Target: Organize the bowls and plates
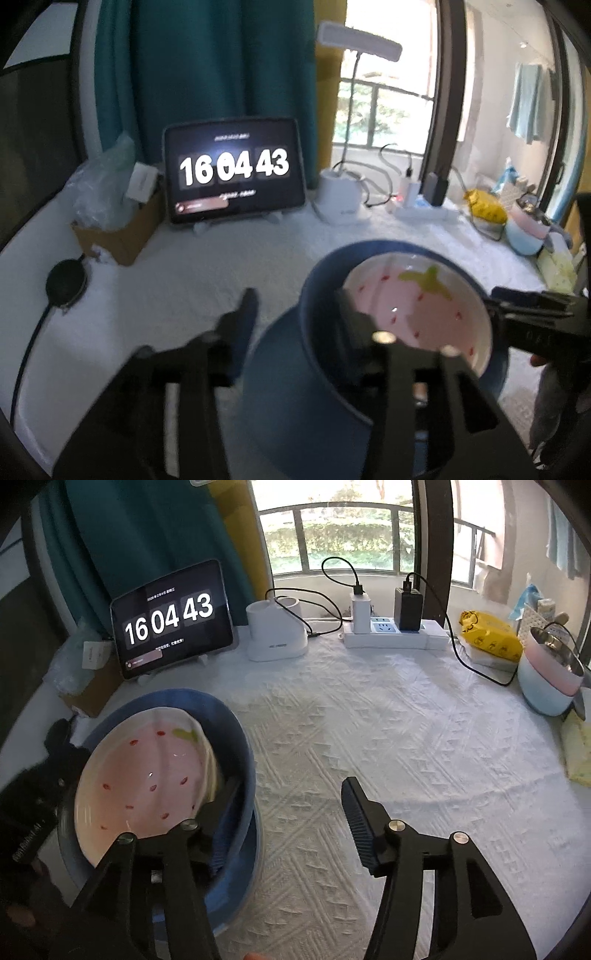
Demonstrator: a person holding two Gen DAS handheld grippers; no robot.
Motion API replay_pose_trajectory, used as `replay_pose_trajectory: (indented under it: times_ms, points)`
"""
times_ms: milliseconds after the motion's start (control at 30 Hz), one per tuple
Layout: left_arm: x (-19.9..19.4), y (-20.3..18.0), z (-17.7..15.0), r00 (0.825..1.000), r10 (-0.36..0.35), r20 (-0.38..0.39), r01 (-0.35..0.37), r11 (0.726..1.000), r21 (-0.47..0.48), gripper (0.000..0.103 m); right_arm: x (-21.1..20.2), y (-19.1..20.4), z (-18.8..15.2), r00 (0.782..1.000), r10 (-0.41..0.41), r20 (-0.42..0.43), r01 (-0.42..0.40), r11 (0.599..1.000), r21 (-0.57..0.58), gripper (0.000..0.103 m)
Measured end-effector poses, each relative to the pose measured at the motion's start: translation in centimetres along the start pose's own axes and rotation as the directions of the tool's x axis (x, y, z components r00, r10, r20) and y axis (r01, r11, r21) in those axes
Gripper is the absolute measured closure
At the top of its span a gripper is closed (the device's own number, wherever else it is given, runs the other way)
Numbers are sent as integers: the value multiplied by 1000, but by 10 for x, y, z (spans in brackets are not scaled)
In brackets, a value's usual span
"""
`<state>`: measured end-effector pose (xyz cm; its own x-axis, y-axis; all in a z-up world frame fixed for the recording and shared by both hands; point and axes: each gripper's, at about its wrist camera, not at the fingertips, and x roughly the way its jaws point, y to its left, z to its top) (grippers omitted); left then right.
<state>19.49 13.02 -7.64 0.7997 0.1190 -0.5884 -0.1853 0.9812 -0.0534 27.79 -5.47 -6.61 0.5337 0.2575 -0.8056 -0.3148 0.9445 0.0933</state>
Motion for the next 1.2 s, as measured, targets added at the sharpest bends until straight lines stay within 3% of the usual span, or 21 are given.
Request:
replay_pose_trajectory:
  times_ms: [267,967,1033,1100,1200]
  points:
    - [-6,-6,1,1000,-9,-5,9,1000,4,53,-19,0,-1,998,-26,64,26,1000,-7,37]
    - [-52,-36,-6,995,-83,58,80,996,47,51,-67,-12,-22,989,-57,133,57,998,4,36]
    - [-56,-39,-8,994,-90,62,87,995,54,49,-73,-14,-26,988,-63,141,62,998,8,36]
    - [-62,-41,-10,993,-99,68,96,994,53,32,-78,-16,-29,986,-69,149,68,998,9,36]
    - [-69,-44,-13,991,-112,75,108,993,54,27,-88,-19,-34,983,-81,165,80,997,12,36]
